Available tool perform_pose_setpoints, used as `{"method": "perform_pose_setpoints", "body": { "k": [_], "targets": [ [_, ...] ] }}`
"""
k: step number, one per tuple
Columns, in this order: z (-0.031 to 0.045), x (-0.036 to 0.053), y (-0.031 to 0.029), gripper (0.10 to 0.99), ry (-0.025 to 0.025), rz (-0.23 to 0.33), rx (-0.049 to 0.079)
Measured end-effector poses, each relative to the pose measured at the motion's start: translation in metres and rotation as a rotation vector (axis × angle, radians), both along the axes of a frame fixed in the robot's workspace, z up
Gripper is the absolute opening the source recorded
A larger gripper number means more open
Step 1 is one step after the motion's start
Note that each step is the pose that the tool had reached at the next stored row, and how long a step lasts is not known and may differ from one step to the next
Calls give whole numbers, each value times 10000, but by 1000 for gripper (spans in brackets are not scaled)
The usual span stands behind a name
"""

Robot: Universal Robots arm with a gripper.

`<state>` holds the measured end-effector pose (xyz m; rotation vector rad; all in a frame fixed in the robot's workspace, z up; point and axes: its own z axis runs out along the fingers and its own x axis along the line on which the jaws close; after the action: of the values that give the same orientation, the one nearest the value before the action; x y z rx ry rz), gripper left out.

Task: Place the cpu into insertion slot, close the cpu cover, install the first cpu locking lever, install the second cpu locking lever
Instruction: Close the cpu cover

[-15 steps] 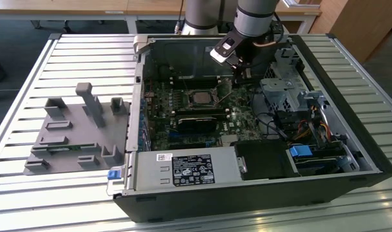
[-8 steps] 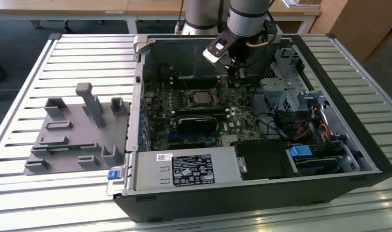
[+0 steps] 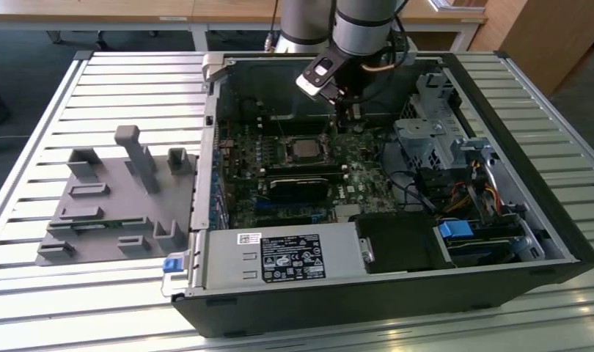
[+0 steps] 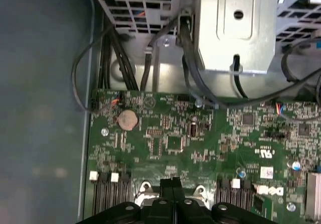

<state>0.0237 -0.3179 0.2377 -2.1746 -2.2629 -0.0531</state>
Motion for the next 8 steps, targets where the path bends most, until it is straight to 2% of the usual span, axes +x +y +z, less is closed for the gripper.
{"method": "perform_pose_setpoints", "body": {
  "k": [8],
  "targets": [
    [-2, -120, 0, 106, 0, -1, 1]
  ]
}}
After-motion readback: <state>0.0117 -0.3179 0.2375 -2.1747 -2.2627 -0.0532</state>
